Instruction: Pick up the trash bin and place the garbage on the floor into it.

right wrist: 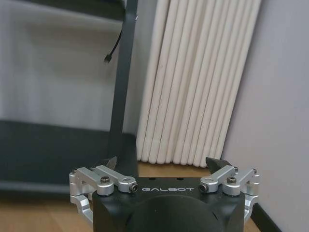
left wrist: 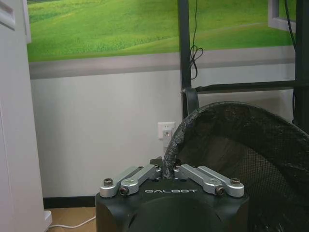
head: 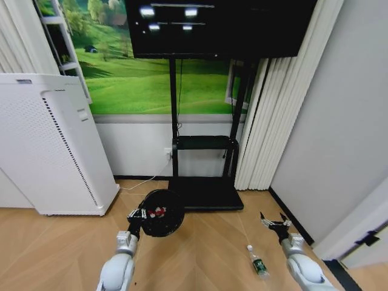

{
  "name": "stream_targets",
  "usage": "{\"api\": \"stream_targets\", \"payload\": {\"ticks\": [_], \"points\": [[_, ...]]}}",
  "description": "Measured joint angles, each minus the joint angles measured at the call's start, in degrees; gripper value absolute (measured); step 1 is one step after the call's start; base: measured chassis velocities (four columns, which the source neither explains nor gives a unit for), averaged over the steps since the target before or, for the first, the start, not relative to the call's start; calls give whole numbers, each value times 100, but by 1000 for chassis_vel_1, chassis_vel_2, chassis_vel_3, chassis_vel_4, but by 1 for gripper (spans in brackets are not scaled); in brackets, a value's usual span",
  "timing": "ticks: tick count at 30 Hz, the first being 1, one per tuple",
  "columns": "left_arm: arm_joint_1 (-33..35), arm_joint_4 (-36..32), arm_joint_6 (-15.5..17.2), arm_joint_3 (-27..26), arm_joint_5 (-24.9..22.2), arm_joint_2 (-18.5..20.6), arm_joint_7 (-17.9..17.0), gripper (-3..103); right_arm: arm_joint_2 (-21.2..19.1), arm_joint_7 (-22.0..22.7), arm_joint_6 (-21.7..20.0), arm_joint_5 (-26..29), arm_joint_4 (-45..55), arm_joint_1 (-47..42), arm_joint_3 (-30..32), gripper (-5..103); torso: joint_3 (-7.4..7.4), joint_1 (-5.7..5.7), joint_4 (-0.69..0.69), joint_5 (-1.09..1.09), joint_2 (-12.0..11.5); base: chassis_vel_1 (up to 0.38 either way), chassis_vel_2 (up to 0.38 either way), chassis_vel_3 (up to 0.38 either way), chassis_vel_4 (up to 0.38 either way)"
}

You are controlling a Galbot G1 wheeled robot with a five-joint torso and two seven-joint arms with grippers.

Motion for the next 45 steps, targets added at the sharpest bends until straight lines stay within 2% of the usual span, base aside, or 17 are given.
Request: {"api": "stream_targets", "payload": {"ticks": [3, 6, 8, 17, 19, 24, 28, 36, 45], "points": [[-6, 55, 0, 49, 3, 12, -6, 4, -263, 97, -356, 25, -95, -68, -367, 100, 0, 0, 0, 0, 0, 71, 107, -60, -53], [-27, 89, 0, 64, 3, 26, -7, 4, -314, 107, -440, 36, -126, -108, -451, 100, 0, 0, -1, -1, 0, 68, 86, -60, -54], [-155, 220, 6, 143, -2, 76, -8, 4, -388, 168, -703, 145, -208, -255, -666, 100, 0, 0, -7, 1, 0, 0, 0, 0, 0], [-189, 277, 14, 206, -13, 112, 4, 4, -445, 255, -929, 409, -273, -298, -938, 100, 0, 0, -7, 0, 0, 0, 0, 0, 0], [-197, 312, 15, 229, -15, 124, 5, 4, -505, 302, -1088, 654, -403, -281, -1276, 100, 0, 0, -5, 1, 0, 0, 0, 0, 0], [-261, 437, 4, 275, -38, 144, 11, 4, -508, 363, -1182, 685, -805, -155, -1879, 100, 0, 0, -2, 0, 0, 0, 0, 0, 0], [-342, 516, 0, 333, -80, 184, 21, 4, -405, 391, -1193, 623, -1173, -35, -1967, 100, 0, 0, -6, 0, 0, 0, 0, 0, 0], [-353, 568, -16, 377, -97, 185, 40, 4, -310, 377, -1159, 537, -1905, 487, -2422, 100, 0, 0, -4, 1, 0, 0, 0, 0, 0], [-316, 604, -51, 398, -79, 155, 50, 4, -118, 375, -1162, 392, -2200, 769, -2735, 100, 0, 0, -4, 1, 0, 0, 0, 0, 0]]}}
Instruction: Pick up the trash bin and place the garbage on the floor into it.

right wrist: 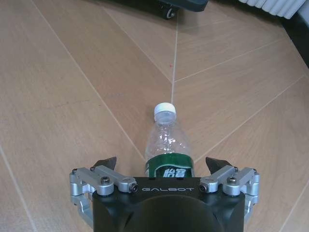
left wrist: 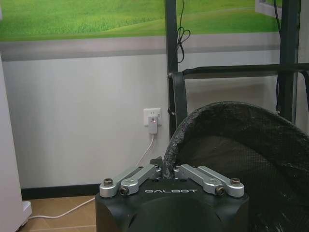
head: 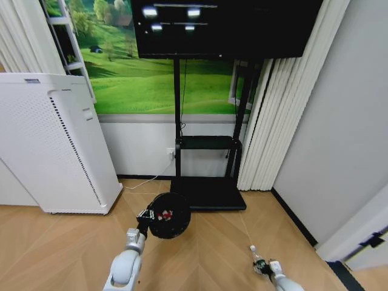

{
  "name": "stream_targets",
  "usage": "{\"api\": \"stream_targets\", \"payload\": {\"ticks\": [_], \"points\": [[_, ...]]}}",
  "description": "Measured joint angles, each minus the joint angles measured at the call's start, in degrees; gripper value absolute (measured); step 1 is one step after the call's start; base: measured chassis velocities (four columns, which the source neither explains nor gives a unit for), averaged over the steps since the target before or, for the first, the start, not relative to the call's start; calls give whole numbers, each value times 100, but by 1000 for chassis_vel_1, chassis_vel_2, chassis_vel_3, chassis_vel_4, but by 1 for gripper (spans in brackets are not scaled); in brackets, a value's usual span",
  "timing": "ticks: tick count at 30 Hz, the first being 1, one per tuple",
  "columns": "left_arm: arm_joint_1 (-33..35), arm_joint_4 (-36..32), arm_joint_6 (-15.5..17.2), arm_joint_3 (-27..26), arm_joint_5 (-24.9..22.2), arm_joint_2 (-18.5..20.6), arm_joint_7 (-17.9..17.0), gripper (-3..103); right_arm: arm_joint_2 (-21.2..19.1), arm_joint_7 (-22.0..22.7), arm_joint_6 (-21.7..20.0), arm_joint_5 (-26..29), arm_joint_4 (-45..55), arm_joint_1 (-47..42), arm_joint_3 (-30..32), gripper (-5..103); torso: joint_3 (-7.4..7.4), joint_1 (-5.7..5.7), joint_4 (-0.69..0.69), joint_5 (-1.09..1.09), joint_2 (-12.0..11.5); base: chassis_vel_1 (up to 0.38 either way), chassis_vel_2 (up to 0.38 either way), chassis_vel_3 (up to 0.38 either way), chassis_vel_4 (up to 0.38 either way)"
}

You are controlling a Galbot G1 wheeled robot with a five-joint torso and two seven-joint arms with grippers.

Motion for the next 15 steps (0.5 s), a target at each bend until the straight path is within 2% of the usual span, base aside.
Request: {"api": "stream_targets", "payload": {"ticks": [11, 12, 15], "points": [[46, 13, -32, -1, 21, -10, 5, 4, 189, -77, 144, -289, -701, 331, -73, 100, 0, 0, 0, 0, 0, 0, 0, 0, 0], [53, 20, -37, -1, 27, -15, 7, 4, 198, -89, 160, -335, -761, 361, -70, 103, 0, 0, 0, 0, 0, 0, 0, 0, 0], [56, 31, -54, -1, 34, -22, 8, 4, 201, -101, 171, -364, -789, 379, -65, 103, 0, 0, 0, 0, 0, 0, 0, 0, 0]]}}
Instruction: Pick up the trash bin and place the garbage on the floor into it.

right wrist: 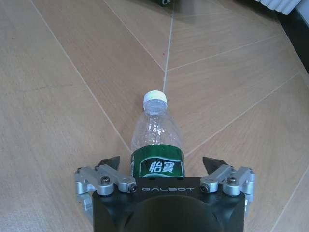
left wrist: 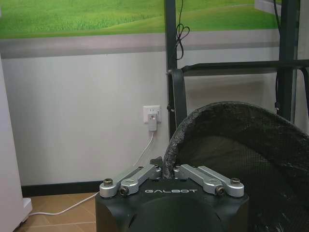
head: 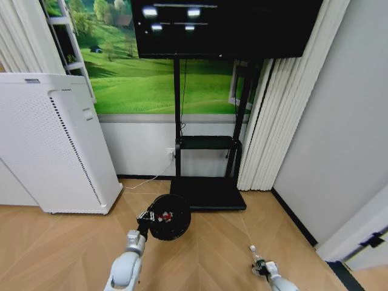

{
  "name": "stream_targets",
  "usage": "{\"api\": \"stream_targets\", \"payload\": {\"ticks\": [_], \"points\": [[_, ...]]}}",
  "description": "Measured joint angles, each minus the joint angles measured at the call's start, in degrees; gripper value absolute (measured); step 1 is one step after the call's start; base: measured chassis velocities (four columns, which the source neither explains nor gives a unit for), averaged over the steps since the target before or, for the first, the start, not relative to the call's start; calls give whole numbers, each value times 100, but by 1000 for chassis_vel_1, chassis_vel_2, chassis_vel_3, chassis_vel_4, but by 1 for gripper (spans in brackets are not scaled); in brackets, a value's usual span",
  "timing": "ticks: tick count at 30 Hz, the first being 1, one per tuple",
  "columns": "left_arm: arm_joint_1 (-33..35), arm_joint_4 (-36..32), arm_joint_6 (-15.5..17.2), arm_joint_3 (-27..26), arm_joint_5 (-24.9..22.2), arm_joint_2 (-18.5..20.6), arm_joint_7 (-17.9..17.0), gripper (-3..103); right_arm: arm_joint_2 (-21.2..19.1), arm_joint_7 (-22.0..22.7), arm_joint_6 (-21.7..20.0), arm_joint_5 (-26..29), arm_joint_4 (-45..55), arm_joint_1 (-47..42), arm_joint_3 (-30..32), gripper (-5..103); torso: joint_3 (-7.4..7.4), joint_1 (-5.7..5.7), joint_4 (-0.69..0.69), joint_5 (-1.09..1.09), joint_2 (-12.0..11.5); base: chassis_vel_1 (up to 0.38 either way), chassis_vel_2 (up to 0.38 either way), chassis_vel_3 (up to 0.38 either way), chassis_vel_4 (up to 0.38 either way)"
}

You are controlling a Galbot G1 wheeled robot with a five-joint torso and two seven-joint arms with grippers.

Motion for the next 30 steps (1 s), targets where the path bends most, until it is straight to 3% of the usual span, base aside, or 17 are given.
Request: {"api": "stream_targets", "payload": {"ticks": [1, 2, 3, 4, 6, 8, 9, 11, 13, 14, 16, 17, 20, 21, 30], "points": [[1, 8, -7, 0, 2, -3, 2, 4, 1, -9, 3, -11, -6, 9, 3, 103, 0, 0, 0, 0, 0, 0, 0, 0, 0], [1, 25, -18, 1, 5, -4, 3, 4, 3, -19, 4, -25, -8, 17, 4, 90, 0, 0, 0, 0, 0, 0, 0, 0, 0], [1, 25, -18, 1, 5, -4, 3, 4, 3, -19, 4, -25, -8, 17, 4, 90, 0, 0, 0, 0, 0, 0, 0, 0, 0], [0, 36, -27, 0, 6, -4, 4, 4, 5, -26, 6, -32, -9, 22, 3, 79, 0, 0, 0, 0, 0, 0, 0, 0, 0], [-2, 43, -33, -3, 7, -3, 4, 4, 11, -28, 9, -41, -8, 23, 1, 79, 0, 0, 0, 0, 0, 0, 0, 0, 0], [-4, 56, -46, -11, 7, 1, 5, 4, 45, -29, 23, -61, -20, 25, -1, 61, 0, 0, 0, 0, 0, 0, 0, 0, 0], [-4, 56, -46, -11, 7, 1, 5, 4, 45, -29, 23, -61, -20, 25, -1, 61, 0, 0, 0, 0, 0, 0, 0, 0, 0], [-6, 64, -52, -12, 7, 6, 6, 4, 78, -29, 44, -108, -41, 25, 10, 51, 0, 0, 0, -1, 0, 0, 0, 0, 0], [-12, 73, -56, -14, 7, 8, 6, 4, 84, -27, 54, -129, -45, 20, 13, 51, 0, 0, 0, -1, 0, 0, 0, 0, 0], [-22, 84, -57, -15, 6, 8, 6, 4, 87, -26, 61, -148, -48, 15, 14, 40, 0, 0, 0, -2, 0, 0, 0, 0, 0], [-30, 92, -58, -15, 5, 8, 7, 4, 89, -27, 68, -163, -53, 13, 14, 40, 0, 0, 0, -2, 0, 0, 0, 0, 0], [-40, 103, -60, -15, 5, 6, 7, 4, 90, -27, 78, -183, -63, 14, 15, 33, 0, 0, 0, -1, 0, 0, 0, 0, 0], [-46, 116, -61, -13, 5, 2, 7, 4, 93, -28, 90, -207, -75, 13, 17, 33, -1, 0, 1, -2, 0, 0, 0, 0, 0], [-49, 125, -62, -10, 5, -2, 6, 4, 94, -29, 96, -223, -78, 12, 21, 26, -1, 0, 1, -1, 0, 0, 0, 0, 0], [-70, 149, -66, 37, 5, -14, 6, 4, -62, 12, 59, -168, 363, -224, 177, 23, 0, 0, -1, 4, 0, 0, 0, 0, 0]]}}
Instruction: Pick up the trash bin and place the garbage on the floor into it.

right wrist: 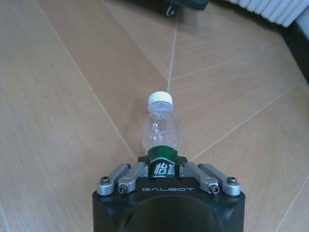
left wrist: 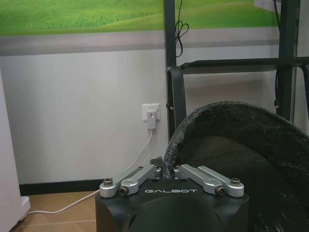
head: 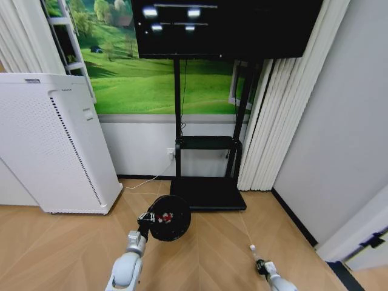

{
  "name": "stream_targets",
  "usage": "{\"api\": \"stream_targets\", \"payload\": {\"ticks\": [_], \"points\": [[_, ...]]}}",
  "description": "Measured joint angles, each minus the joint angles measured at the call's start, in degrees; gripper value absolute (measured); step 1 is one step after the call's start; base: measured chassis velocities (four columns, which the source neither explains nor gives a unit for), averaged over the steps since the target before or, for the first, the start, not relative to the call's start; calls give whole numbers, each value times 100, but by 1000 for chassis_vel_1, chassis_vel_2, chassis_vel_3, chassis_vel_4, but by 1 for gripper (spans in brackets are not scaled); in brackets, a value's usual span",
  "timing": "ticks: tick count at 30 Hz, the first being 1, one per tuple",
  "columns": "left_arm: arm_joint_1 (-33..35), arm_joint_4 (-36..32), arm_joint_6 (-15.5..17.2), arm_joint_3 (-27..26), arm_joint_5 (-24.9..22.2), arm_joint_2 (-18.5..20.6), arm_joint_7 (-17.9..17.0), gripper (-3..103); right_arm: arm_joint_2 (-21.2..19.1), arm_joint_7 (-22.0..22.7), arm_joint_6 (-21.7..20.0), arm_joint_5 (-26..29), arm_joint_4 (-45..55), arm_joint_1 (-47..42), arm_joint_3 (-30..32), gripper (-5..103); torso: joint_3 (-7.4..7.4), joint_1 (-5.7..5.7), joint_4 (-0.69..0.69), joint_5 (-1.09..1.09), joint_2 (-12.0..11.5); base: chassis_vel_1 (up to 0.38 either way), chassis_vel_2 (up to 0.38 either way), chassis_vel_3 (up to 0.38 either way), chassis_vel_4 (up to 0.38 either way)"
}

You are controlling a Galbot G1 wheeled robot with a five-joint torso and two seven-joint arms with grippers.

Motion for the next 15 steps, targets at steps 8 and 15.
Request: {"api": "stream_targets", "payload": {"ticks": [8, 15], "points": [[-81, -36, 40, 89, -30, 51, -4, 4, -356, 179, -14, 276, 1057, -341, 421, 23, 0, 0, 2, -3, 0, 0, 0, 0, 0], [-73, -101, 62, 84, -30, 44, -12, 4, -681, 164, 180, 400, 1790, -565, 712, 23, 0, 0, 0, -3, 0, 0, 0, 0, 0]]}}
